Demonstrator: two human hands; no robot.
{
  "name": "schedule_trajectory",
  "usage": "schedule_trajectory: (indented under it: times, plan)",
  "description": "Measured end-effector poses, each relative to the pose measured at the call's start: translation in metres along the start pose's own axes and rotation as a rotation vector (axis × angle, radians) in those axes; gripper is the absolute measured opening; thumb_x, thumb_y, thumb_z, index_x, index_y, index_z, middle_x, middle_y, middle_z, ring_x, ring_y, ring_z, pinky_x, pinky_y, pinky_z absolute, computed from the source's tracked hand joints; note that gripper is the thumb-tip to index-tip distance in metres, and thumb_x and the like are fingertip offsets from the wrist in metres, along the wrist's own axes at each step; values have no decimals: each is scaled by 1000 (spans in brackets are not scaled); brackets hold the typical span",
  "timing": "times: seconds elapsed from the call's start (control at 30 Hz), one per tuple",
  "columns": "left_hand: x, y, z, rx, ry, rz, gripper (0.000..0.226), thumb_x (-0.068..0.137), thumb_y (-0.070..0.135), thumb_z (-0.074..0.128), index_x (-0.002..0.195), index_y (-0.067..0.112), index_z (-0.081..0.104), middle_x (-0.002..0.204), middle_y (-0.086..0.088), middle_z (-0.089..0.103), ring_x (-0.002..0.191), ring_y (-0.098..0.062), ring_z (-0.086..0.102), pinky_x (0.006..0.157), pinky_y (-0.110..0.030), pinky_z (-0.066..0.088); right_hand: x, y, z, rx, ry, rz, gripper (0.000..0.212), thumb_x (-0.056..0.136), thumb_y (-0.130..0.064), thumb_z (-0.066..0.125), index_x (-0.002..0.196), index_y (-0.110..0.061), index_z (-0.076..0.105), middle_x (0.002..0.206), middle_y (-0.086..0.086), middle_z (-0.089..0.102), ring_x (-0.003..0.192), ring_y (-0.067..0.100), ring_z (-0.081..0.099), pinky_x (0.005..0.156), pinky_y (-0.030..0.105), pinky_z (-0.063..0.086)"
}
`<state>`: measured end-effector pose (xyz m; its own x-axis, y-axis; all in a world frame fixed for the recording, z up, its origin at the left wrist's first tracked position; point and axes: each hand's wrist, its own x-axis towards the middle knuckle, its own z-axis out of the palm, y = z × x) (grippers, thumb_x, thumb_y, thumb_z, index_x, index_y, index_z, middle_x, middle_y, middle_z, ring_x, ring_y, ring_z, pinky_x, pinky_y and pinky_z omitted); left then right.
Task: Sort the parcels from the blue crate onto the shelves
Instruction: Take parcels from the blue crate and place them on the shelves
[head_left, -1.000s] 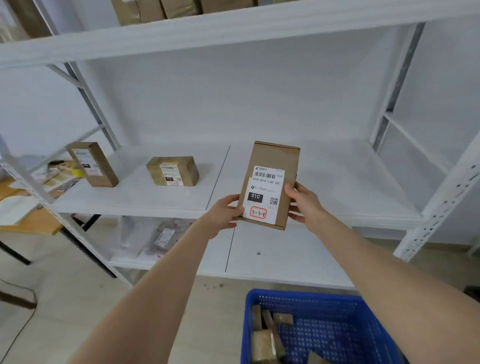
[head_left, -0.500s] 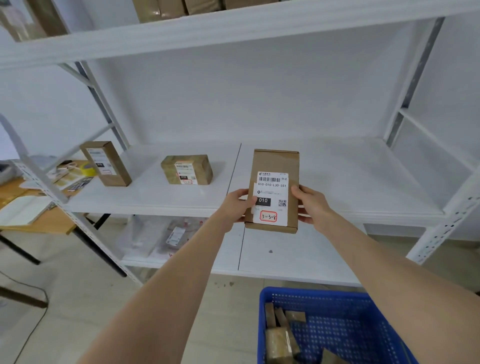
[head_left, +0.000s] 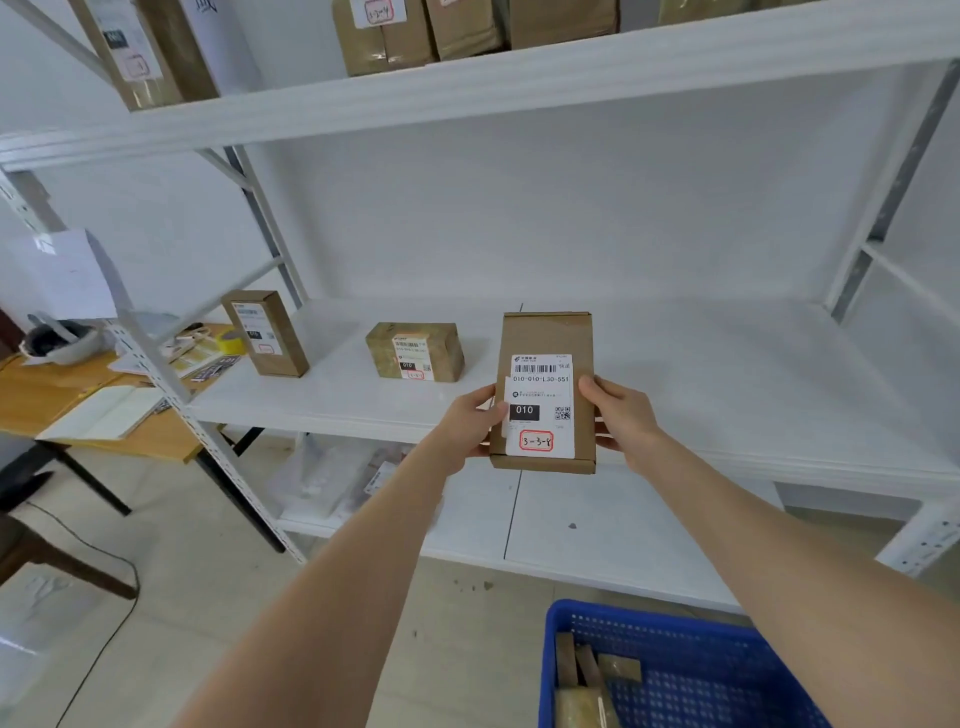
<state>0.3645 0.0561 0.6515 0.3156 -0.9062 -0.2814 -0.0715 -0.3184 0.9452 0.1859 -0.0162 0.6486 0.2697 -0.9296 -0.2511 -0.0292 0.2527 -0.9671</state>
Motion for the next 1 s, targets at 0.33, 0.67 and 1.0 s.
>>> schedule_trajectory:
  times: [0.33, 0.67, 1.0]
  plan:
    - [90, 10, -11, 43, -141, 3, 49, 96, 3, 48, 142, 17, 37, 110, -9, 63, 95, -26, 64, 79, -41, 53, 72, 3, 10, -1, 115, 10, 47, 93, -24, 61, 139, -25, 50, 107, 1, 67, 91, 19, 65, 70, 29, 52]
    - [168, 21, 68, 91, -326, 7, 50, 89, -8, 50, 136, 9, 44, 117, -5, 60, 109, -28, 60, 94, -48, 50, 119, 14, -57, -64, 356, -16, 47, 93, -17, 59, 138, -27, 51, 106, 9, 71, 103, 25, 66, 97, 46, 50]
    - [186, 26, 178, 111, -241, 119, 54, 84, -11, 53, 133, 11, 45, 124, -6, 57, 110, -27, 59, 92, -42, 52, 136, 24, -154, -196, 449, -63, 57, 87, -13, 59, 137, -39, 49, 104, 0, 72, 101, 21, 66, 92, 46, 52]
